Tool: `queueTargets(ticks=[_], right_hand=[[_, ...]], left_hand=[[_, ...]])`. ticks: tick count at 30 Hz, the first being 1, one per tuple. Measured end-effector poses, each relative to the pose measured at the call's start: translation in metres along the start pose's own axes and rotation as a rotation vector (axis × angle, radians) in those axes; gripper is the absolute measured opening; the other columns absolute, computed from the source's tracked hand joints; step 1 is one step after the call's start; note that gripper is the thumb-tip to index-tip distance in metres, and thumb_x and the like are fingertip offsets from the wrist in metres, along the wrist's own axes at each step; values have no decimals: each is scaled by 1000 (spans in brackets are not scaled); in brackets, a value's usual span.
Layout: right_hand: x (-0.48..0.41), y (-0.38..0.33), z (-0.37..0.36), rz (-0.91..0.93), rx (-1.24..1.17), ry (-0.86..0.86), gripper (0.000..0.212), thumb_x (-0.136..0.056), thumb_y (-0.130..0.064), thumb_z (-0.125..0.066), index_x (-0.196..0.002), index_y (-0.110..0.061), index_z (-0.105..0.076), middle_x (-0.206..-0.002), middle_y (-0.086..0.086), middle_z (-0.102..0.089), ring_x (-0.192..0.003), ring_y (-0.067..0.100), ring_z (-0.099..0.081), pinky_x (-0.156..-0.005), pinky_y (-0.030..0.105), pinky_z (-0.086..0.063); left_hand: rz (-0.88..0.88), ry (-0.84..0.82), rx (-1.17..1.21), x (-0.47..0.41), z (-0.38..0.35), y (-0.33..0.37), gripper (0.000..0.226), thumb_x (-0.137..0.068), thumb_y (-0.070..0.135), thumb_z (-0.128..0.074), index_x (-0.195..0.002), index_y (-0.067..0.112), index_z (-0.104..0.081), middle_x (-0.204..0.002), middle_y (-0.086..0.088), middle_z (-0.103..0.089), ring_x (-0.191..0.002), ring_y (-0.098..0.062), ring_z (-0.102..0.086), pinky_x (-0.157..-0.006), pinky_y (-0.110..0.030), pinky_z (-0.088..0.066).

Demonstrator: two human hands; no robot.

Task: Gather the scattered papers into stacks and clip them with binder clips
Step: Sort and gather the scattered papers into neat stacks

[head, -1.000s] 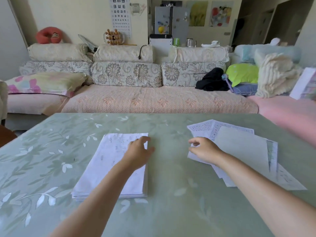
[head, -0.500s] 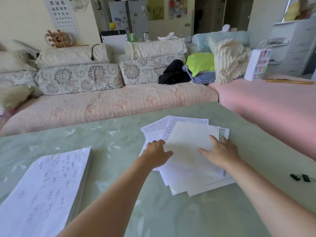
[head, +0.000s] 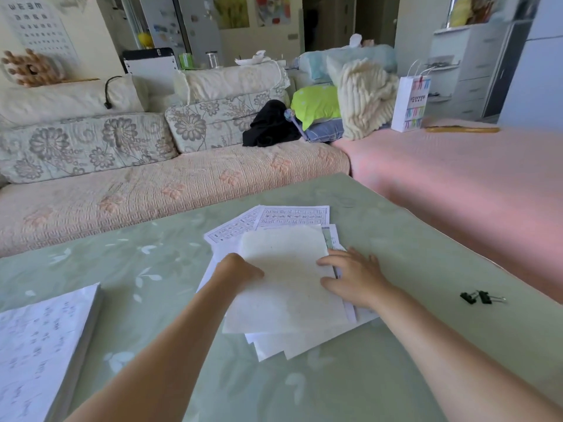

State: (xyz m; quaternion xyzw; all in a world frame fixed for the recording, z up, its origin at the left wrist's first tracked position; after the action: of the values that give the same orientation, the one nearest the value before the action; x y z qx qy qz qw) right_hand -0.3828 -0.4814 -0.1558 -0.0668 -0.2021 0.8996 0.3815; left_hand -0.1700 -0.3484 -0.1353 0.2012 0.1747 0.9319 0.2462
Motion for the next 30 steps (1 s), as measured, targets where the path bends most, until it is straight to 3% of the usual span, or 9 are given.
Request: queueTargets(ticks=[3,5,7,11,16,19,22,25,30], right_hand=[[5,-2,2,42,-96,33,39,-87,-37,-60,-125,-45,-61,-148,-20,-46,-145,10,-30,-116,44,-19],[8,-5,6,46,-199,102,36,-88,-31,-61,-123,-38,-65,-141,-15,-55,-137,10,-42,-114,37,-28],[9,-5,11,-55,-214,169,37,-90,-31,-58,-127,-28,-62,-137,-6,-57,-133,18,-46,-109,35,-35],[8,-8,9,-270,-55,146,34,-86,-49,-48,-105,-22,-58,-114,1,-62,-120,31,-50,-97,40,-39],[1,-19,6,-344,-201,112,59,-84,-41,-54,-141,-30,-45,-133,2,-57,-129,28,-42,-103,36,-36],[-4,-22,1,-364,-500,146,49,-68,-37,-63,-116,-31,-55,-119,0,-63,-107,24,-58,-89,33,-50],[-8,-19,2,-395,-708,178,65,-72,-22,-81,-131,-13,-54,-127,0,-60,-108,25,-61,-79,28,-46],[-13,-10,2,-407,-704,126,49,-64,-19,-91,-101,-2,-64,-108,7,-70,-87,22,-63,-75,29,-49],[-11,7,4,-339,-640,96,59,-70,-24,-87,-122,-7,-65,-121,3,-67,-108,24,-64,-84,30,-51]], left_hand=[[-33,8,-137,4,-2,-8,61,-77,50,-70,-123,11,-57,-126,-13,-56,-123,-29,-47,-102,-36,-40],[-35,21,-217,11,-5,-13,77,-74,61,-68,-136,20,-47,-139,-11,-40,-133,-30,-30,-108,-42,-33],[-43,17,-231,18,-9,-21,93,-69,72,-64,-143,23,-37,-144,-9,-33,-136,-31,-24,-108,-47,-32],[-124,74,-305,29,-15,-34,99,-71,84,-47,-147,24,-27,-151,-2,-29,-139,-27,-24,-106,-46,-29],[-279,175,-351,41,-18,-44,84,-76,82,-39,-141,30,-36,-146,2,-34,-135,-24,-29,-106,-40,-28],[-309,188,-304,44,-13,-48,79,-77,80,-43,-139,30,-40,-137,1,-38,-132,-23,-33,-106,-39,-29],[-336,187,-250,46,-9,-50,74,-76,77,-50,-135,32,-45,-129,2,-40,-129,-21,-35,-105,-37,-32],[-371,166,-189,45,-7,-48,64,-78,72,-52,-130,35,-49,-125,4,-47,-127,-18,-38,-105,-38,-35],[-336,160,-28,25,4,-42,54,-88,53,-57,-134,26,-48,-127,-2,-55,-125,-25,-42,-104,-37,-37]])
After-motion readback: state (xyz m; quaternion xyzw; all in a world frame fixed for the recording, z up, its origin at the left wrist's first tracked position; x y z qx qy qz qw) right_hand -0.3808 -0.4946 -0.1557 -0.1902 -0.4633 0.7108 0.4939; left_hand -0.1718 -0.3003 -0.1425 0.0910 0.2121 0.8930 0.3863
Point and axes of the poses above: each hand's wrist, its own x-axis away from the middle knuckle, its own z-axis out of the back of the hand, y = z × x, the point moved 5 cm from there along -x, towards the middle knuckle
